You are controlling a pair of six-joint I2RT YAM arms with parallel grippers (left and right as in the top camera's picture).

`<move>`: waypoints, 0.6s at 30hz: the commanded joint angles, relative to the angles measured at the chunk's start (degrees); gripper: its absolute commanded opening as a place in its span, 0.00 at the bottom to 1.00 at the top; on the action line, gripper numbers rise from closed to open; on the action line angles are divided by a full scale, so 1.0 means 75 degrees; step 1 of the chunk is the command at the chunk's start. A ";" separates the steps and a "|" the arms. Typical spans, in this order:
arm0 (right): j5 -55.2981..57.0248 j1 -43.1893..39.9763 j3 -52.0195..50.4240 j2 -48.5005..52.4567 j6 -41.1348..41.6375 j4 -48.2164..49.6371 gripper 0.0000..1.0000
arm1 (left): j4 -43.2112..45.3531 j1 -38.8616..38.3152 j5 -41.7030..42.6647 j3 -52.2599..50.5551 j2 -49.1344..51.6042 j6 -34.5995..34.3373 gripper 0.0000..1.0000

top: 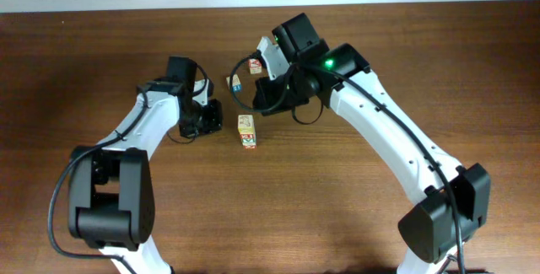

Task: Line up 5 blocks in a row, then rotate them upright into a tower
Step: 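Open both grippers and lift them away from the rotated row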

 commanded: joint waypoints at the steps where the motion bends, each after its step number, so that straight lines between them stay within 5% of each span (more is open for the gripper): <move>1: 0.0277 -0.0082 0.0484 0.0096 -0.0271 -0.0242 0.04 | -0.0175 0.0044 -0.0941 0.0315 -0.0848 0.0146 0.00; 12: 0.1309 -0.0985 0.0737 -0.0979 -0.0446 -0.1017 0.04 | -0.0399 0.0044 -0.1976 0.0315 -0.2935 0.0254 0.00; 18: 0.1985 -0.1335 0.0737 -0.1676 -0.0472 -0.1521 0.09 | -0.0688 0.0044 -0.2031 0.0315 -0.3445 0.0254 0.08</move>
